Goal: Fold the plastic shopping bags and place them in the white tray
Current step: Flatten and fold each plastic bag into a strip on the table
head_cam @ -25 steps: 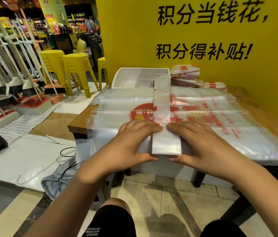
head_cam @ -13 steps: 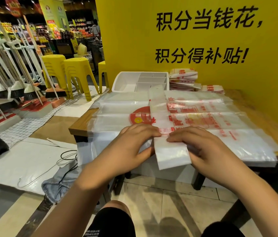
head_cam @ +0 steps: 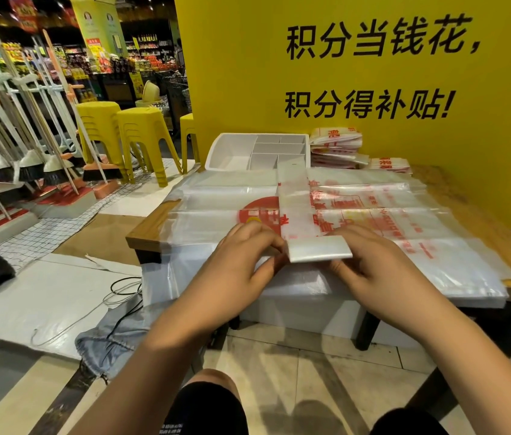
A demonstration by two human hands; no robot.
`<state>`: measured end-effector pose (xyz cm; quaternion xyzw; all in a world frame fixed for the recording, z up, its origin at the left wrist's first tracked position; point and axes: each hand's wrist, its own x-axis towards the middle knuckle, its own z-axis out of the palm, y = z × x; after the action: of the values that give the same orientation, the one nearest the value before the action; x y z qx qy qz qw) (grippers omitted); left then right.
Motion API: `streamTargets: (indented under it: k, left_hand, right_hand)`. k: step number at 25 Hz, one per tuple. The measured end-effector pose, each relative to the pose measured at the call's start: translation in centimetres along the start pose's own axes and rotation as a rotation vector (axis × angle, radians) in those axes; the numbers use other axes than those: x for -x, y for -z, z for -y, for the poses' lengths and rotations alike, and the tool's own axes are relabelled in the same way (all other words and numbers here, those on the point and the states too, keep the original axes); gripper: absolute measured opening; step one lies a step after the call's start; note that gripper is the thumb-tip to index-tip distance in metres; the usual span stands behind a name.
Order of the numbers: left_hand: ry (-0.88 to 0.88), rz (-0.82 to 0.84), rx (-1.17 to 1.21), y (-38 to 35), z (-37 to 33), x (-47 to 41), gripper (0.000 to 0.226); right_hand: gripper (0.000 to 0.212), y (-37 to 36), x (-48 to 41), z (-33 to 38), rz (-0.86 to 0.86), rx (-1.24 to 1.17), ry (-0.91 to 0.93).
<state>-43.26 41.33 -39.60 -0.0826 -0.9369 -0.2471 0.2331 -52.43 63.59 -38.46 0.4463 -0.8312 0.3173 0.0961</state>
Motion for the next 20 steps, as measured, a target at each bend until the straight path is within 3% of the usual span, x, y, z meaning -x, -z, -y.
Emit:
streamTargets:
  k: [3,6,9,13,20]
  left_hand:
    - [0.049,-0.042,0.008,-0.4,-0.1,-0.5,0.015]
    - [0.12,-0.105,0.027,-0.9,-0.9,-1.2,0.015]
    - [0.216,-0.169,0.101,-1.3,-1.8,-1.9,0.02]
    - [0.274,-0.237,0.124,-2.1,-2.4,-2.4,0.037]
    - [0.256,-0.266,0.113,-2.4,-2.6,-2.9,0.041]
  right_hand:
    - [0.019,0.1,-1.1,0.4,0.019,-0.007,-0.047]
    - [0.009,-0.1,-2.3,0.9,0.011,0.028,-0.14]
    - [0.025,-0.7,-3.3,1.2,-0.019,0.025,-0.242]
    - [0.067,-1.9,-4.0,1.6,-0.061,0.08,-0.34]
    - [0.07,-3.0,-4.3,2.5,-0.265,0.22,-0.402]
